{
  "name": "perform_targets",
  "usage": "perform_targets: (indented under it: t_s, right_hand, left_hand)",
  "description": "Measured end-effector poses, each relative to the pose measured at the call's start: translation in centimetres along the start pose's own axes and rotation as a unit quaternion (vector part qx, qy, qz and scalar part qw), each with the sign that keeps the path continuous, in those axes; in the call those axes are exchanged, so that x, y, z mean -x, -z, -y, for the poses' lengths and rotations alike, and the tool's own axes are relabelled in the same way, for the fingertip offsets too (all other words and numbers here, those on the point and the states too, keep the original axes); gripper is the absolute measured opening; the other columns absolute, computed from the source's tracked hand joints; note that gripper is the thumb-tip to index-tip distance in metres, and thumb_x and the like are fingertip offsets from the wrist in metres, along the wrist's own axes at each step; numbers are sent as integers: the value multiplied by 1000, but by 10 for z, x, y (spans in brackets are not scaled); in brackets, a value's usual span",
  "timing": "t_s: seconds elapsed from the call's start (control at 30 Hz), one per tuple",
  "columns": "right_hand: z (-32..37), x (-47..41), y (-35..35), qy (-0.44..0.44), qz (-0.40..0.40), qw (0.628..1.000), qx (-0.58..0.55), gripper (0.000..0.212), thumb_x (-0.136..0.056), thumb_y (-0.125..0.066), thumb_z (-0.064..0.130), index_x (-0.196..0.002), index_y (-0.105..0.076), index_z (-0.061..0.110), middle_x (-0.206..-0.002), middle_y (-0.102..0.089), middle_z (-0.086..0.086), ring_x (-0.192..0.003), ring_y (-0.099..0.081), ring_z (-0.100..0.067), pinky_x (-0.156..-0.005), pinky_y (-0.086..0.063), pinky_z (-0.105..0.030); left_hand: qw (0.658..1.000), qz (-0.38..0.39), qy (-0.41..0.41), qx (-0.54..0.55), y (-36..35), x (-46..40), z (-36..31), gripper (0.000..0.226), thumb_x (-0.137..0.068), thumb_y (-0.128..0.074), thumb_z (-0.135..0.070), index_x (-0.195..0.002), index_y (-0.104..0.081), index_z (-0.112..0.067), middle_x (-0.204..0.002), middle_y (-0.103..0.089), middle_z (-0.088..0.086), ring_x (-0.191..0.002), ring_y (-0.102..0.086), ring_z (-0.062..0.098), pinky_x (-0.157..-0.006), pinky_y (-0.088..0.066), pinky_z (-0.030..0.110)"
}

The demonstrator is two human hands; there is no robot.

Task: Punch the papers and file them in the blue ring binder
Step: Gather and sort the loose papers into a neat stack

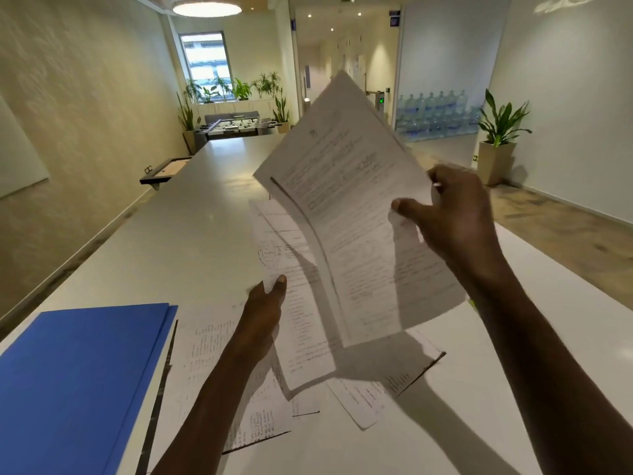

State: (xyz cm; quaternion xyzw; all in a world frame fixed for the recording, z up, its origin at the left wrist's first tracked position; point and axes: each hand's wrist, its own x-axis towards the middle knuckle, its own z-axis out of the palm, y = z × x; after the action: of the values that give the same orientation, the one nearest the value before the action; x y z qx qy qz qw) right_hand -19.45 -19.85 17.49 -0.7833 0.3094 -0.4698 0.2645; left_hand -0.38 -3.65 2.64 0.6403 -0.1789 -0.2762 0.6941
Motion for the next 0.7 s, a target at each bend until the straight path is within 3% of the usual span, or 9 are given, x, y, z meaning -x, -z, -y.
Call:
perform_targets:
  t_s: [0.07, 0.13, 0.2, 0.33, 0.4, 0.47, 0.57, 0.63, 0.7]
  right_hand:
    - [-15, -2, -13, -103, 71, 987, -98, 25, -68, -83, 24, -85, -69, 13, -83, -73, 1, -70, -68, -10, -59, -55, -26]
    - [-34, 1, -27, -174, 113, 962, -177, 19, -68, -85, 18, -70, -68, 10, -67, -73, 3, -54, -66, -5, -47, -49, -17]
    - [-52, 9, -43, -212, 138, 949, -188, 19, -71, -83, 20, -74, -70, 6, -68, -73, -3, -58, -69, -15, -47, -49, -20]
    - [-72, 24, -65, -229, 130, 945, -194, 20, -76, -78, 24, -87, -70, 9, -76, -71, 0, -46, -60, 0, -39, -40, -13]
    - [-76, 30, -72, -230, 134, 942, -203, 22, -78, -77, 24, -93, -69, 10, -85, -72, 1, -52, -63, 2, -40, -41, -9]
    - [-76, 35, -76, -229, 124, 940, -219, 25, -78, -77, 23, -98, -66, 12, -90, -72, 3, -59, -66, 0, -42, -43, -8]
    - [-71, 44, -83, -215, 96, 941, -242, 39, -77, -78, 19, -109, -56, 14, -98, -71, 2, -73, -70, -5, -51, -49, -14]
    - [-67, 49, -88, -189, 81, 942, -265, 46, -78, -78, 17, -114, -48, 18, -100, -72, 2, -80, -71, -7, -57, -50, -14]
    - [-63, 54, -92, -160, 72, 944, -280, 49, -80, -76, 18, -118, -46, 22, -100, -72, 5, -82, -70, -4, -59, -52, -11]
  left_hand:
    - [1000, 24, 10, 9, 0, 1, -2, 42, -101, -49, -31, -139, -51, -14, -137, -59, 1, -132, -49, 21, -113, -33, 42]
    - [997, 65, 4, 43, 2, 5, -3, 38, -98, -54, -30, -133, -58, -15, -130, -65, 3, -127, -56, 22, -108, -41, 43]
    - [993, 100, 12, 68, 3, 9, -5, 40, -91, -63, -32, -128, -63, -16, -123, -69, 6, -117, -63, 24, -101, -49, 46]
    - [988, 115, 25, 103, 2, 14, -9, 40, -80, -69, -30, -117, -71, -18, -119, -71, 12, -110, -67, 30, -88, -57, 47]
    - [986, 130, 17, 105, 2, 14, -9, 41, -79, -70, -32, -117, -72, -18, -118, -71, 13, -107, -68, 31, -80, -59, 42]
    - [987, 127, 15, 100, 2, 13, -10, 55, -78, -70, -47, -126, -66, -20, -122, -69, 11, -110, -67, 29, -84, -58, 43]
    - [990, 82, 36, 106, -2, 12, -15, 73, -77, -43, -79, -130, -61, -31, -125, -69, 4, -114, -65, 28, -96, -52, 52]
    - [995, 57, -8, 76, -7, 14, -17, 63, -74, -42, -81, -114, -68, -39, -112, -74, -5, -104, -70, 18, -84, -59, 41]
    - [995, 17, -92, 18, -12, 18, -20, 41, -75, -58, -69, -103, -67, -40, -97, -75, -20, -90, -72, 1, -71, -60, 23]
